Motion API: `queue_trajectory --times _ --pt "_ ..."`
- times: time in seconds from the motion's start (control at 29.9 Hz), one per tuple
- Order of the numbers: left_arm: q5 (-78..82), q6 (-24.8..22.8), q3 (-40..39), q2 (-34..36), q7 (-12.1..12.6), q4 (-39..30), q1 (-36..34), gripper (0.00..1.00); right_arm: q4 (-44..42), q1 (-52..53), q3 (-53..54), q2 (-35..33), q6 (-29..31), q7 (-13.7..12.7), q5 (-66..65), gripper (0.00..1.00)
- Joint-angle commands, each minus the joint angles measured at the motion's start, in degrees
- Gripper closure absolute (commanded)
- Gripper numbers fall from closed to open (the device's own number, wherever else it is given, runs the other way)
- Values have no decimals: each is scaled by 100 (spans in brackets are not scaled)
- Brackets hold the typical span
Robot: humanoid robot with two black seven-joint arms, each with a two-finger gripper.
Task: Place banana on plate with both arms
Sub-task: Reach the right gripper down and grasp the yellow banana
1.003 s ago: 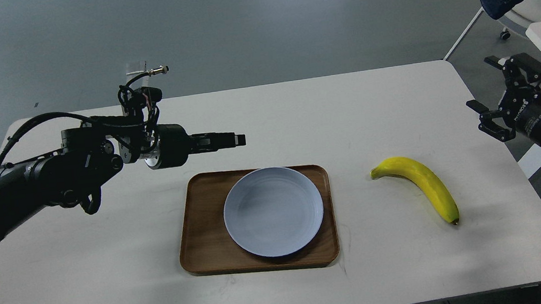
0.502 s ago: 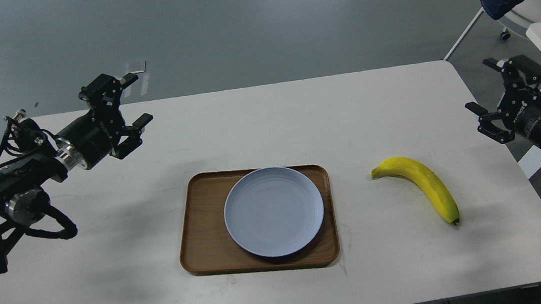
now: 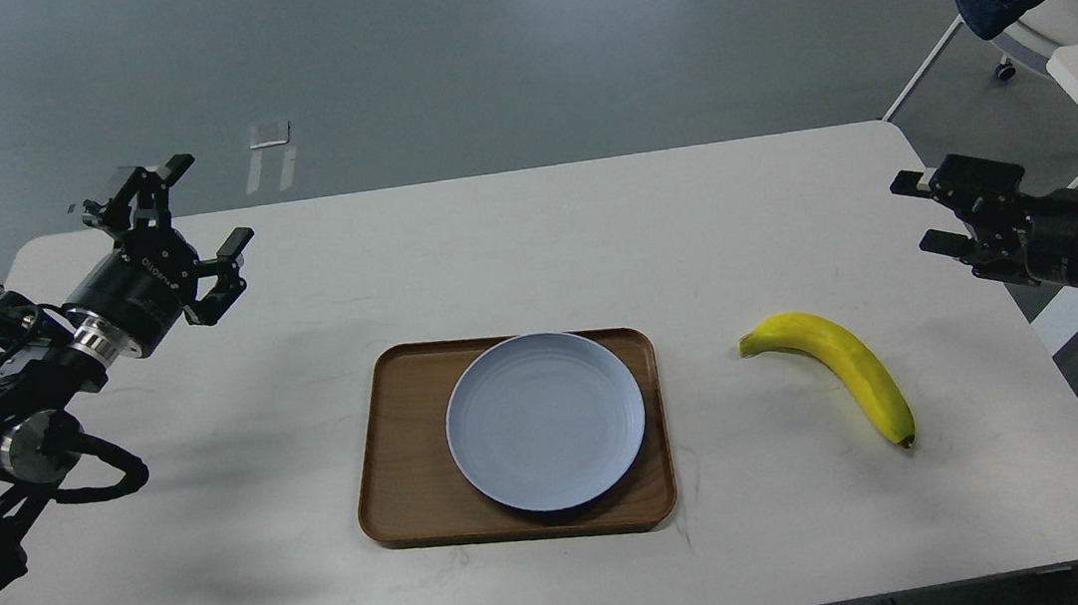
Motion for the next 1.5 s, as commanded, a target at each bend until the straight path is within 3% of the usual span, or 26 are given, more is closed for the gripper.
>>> queue_trajectory --times 0.0,0.07,0.27,0.6,0.9,1.1,1.17,1.2,1.24,1.27,1.3,1.37,1.47 --pt "1 0 -2 -5 0 -26 0 2 313 166 -16 -162 -1 0 -1584 0" --pt "1 0 -2 -4 0 -44 0 2 436 298 -164 -171 -1 0 -2680 0" --pt "1 0 -11 13 0 -44 0 2 463 702 -805 -153 -1 0 -3995 0" --pt "-8 0 -28 4 0 -52 0 2 191 896 -1263 303 -42 0 -4031 0" --pt "-16 0 -37 13 0 -44 0 2 -345 1080 -1773 1112 -199 0 -4022 0" --pt "-16 0 -37 13 0 -52 0 2 -354 1089 -2177 1332 -603 0 -4004 9" --pt "-16 0 -37 22 0 -52 0 2 -346 1089 -2248 1341 -648 0 -4004 24" --pt "-16 0 -37 31 0 -52 0 2 -337 1089 -2248 1332 -648 0 -3995 35" --pt "-16 0 -37 31 0 -52 0 2 -328 1098 -2257 1332 -648 0 -3995 53" --pt "-16 0 -37 31 0 -52 0 2 -328 1107 -2257 1341 -648 0 -4004 58" --pt "-16 0 -37 31 0 -52 0 2 -311 1107 -2266 1332 -648 0 -4004 71" --pt "-16 0 -37 22 0 -52 0 2 -293 1124 -2318 1332 -648 0 -3995 85" --pt "-16 0 -37 22 0 -52 0 2 -284 1159 -2345 1324 -648 0 -3995 97"
